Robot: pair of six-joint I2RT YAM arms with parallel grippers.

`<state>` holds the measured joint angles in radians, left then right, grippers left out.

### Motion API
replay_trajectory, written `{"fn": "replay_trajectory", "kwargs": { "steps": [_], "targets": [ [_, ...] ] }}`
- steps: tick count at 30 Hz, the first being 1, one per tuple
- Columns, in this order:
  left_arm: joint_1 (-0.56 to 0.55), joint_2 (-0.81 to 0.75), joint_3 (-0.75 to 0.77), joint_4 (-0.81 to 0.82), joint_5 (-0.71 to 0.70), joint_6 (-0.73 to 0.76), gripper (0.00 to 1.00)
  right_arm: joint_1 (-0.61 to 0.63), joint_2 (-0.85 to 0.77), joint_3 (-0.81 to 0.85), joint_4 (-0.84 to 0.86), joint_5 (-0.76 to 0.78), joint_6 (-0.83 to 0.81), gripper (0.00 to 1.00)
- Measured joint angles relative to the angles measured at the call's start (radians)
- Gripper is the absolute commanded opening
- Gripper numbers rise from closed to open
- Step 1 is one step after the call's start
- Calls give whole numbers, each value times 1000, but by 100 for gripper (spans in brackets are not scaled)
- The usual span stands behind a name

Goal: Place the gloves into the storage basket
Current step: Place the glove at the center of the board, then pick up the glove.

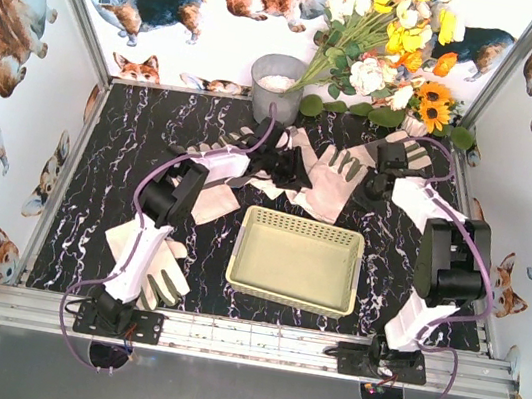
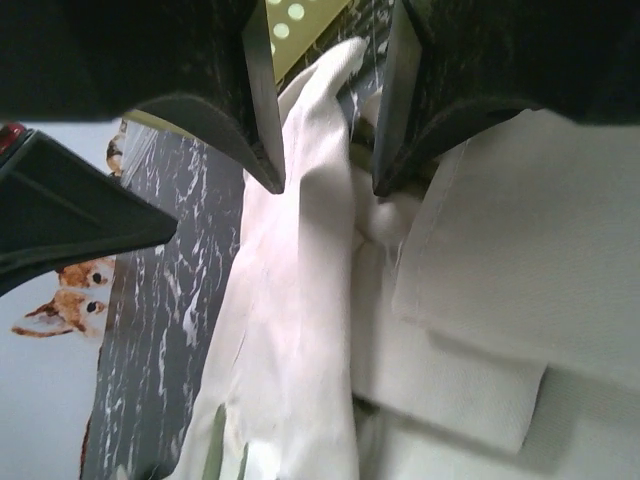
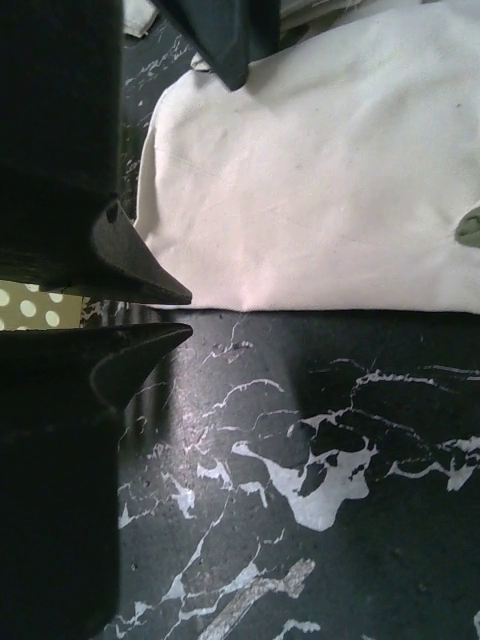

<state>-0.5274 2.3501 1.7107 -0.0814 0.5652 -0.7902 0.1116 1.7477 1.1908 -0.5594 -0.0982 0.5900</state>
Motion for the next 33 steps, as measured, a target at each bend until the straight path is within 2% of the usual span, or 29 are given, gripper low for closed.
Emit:
{"fn": "replay_trajectory", "kwargs": {
  "steps": [15,17,20,22,26,29,33],
  "targets": [
    [-32,128,111,167,38,-158,36,-71,-106,-98,-26,-27,-29,17],
    [-45,147,127,176,45,-174,28,-88,-124,-106,-30,-33,-34,18],
    [-61,159,146,194,51,-195,9,-111,-163,-108,-46,-40,-39,19],
    [-70,163,150,207,52,-207,0,-125,-196,-108,-54,-44,-41,22],
    [-83,160,144,249,46,-231,0,-152,-281,-108,-82,-57,-50,32],
    [-85,125,84,291,26,-256,0,-171,-349,-108,-104,-63,-66,40],
    [-87,23,-16,308,-8,-270,0,-200,-416,-108,-122,-92,-92,57]
  ]
}}
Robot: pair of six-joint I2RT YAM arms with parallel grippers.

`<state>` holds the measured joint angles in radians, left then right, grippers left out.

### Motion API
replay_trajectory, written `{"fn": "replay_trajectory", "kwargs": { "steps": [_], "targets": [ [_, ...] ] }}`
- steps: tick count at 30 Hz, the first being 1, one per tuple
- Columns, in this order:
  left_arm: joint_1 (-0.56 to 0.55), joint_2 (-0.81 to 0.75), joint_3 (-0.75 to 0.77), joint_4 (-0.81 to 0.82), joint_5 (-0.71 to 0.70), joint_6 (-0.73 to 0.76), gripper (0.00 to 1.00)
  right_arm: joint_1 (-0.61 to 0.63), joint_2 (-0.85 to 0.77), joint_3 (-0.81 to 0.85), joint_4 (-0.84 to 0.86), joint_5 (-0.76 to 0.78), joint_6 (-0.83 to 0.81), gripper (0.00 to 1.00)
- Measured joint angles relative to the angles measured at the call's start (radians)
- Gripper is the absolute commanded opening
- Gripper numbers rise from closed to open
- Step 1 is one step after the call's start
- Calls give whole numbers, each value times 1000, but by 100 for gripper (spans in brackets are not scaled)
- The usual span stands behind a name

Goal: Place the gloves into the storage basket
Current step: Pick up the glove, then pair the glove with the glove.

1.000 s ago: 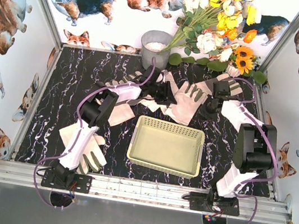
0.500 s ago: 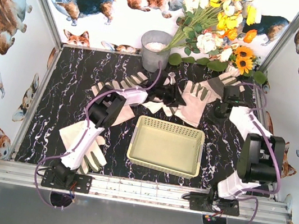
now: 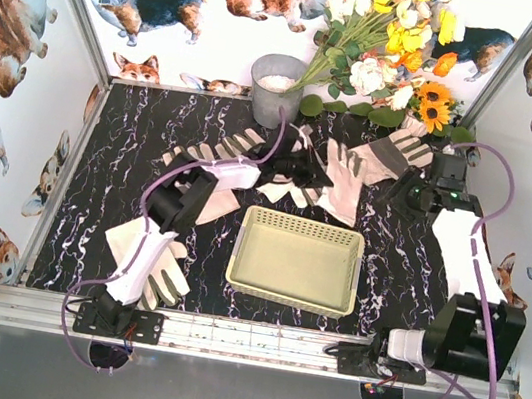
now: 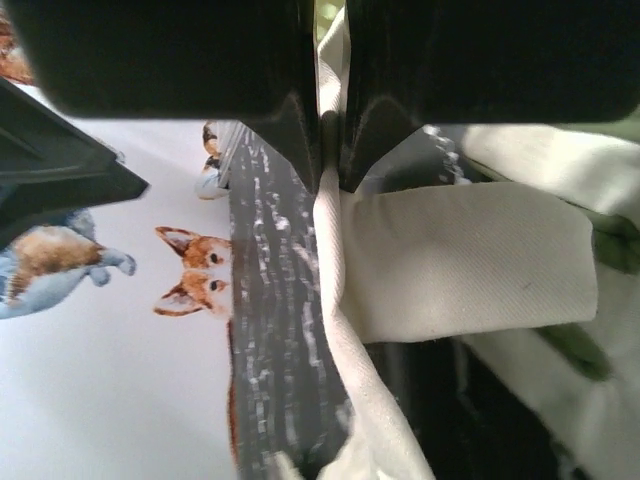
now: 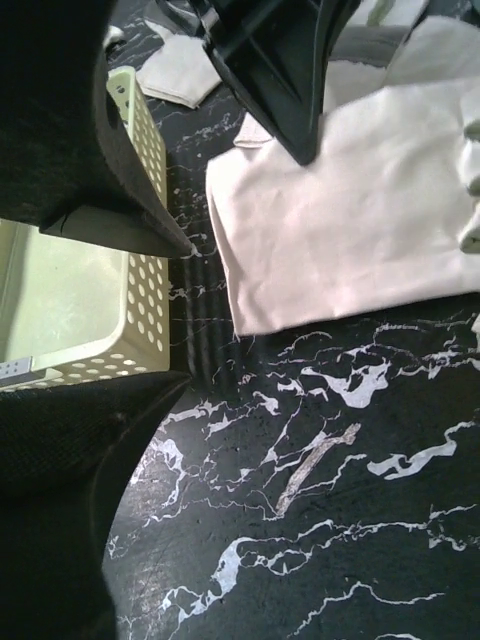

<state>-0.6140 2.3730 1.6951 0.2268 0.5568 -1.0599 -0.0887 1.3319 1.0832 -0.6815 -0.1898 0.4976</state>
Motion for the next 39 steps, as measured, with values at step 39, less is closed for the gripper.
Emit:
{"fn": "replay_trajectory", "kwargs": {
  "steps": [39],
  "targets": [
    [-1,-638,-12,59,206,2,0,-65,-47,16,894,-787,638,86]
  ]
}}
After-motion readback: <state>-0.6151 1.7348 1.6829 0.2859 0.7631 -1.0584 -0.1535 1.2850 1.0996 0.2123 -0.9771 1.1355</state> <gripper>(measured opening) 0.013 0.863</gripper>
